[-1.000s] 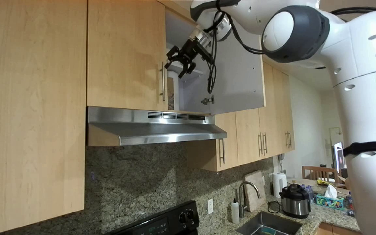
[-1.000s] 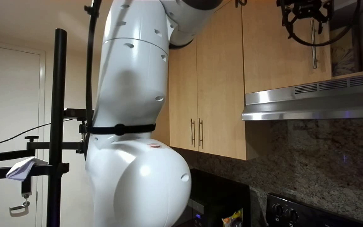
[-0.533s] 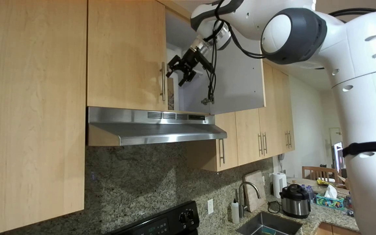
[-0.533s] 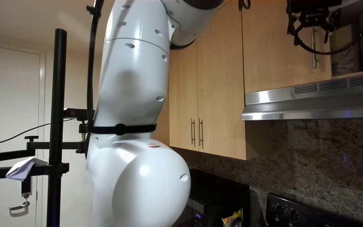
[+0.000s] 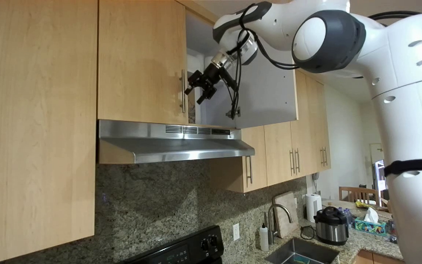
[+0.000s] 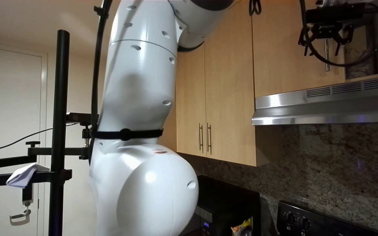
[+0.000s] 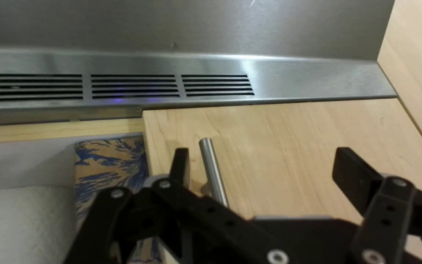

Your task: Open the left door of the kitchen cabinet

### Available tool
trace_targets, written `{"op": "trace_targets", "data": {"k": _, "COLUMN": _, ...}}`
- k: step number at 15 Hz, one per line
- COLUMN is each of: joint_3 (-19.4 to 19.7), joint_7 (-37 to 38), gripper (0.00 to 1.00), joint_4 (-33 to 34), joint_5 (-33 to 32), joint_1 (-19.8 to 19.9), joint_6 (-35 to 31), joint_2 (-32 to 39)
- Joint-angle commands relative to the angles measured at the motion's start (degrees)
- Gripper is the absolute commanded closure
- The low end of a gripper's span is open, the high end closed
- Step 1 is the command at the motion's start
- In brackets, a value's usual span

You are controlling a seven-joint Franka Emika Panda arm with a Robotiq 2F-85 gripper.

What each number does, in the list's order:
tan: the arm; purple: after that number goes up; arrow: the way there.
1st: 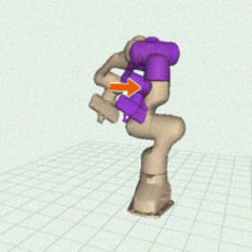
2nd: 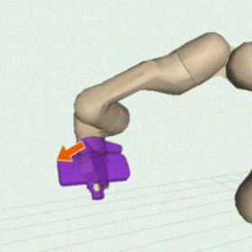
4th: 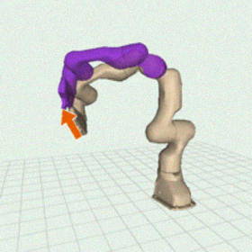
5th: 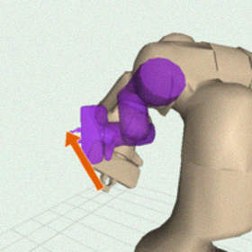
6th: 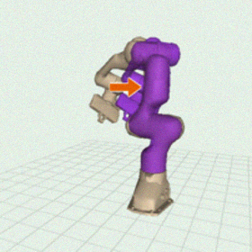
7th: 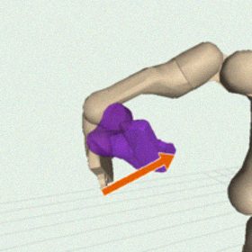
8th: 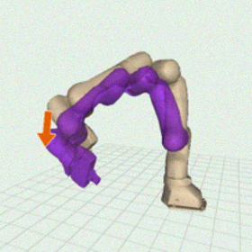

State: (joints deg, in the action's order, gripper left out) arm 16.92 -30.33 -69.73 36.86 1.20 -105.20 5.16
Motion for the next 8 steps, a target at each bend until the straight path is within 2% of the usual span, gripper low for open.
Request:
{"op": "trace_targets", "data": {"k": 1, "joint_3": -0.35, "joint_7": -6.81, "gripper": 0.00, "joint_4": -1.37, "joint_5": 4.50, "joint_1": 0.37, "joint_6": 0.89, "joint_2": -1.59}}
{"op": "trace_targets", "data": {"k": 3, "joint_3": -0.45, "joint_7": -8.86, "gripper": 0.00, "joint_4": -0.44, "joint_5": 6.65, "joint_1": 0.32, "joint_6": 1.25, "joint_2": -1.35}}
{"op": "trace_targets", "data": {"k": 5, "joint_3": -0.46, "joint_7": -7.43, "gripper": 0.00, "joint_4": -1.55, "joint_5": 12.05, "joint_1": 0.24, "joint_6": -4.04, "joint_2": -2.08}}
{"op": "trace_targets", "data": {"k": 6, "joint_3": -0.21, "joint_7": -6.41, "gripper": 0.00, "joint_4": 0.22, "joint_5": 8.27, "joint_1": -0.04, "joint_6": -1.16, "joint_2": -0.58}}
{"op": "trace_targets", "data": {"k": 8, "joint_3": -0.20, "joint_7": -6.41, "gripper": 0.00, "joint_4": 0.22, "joint_5": 10.32, "joint_1": -0.01, "joint_6": -2.81, "joint_2": -0.79}}
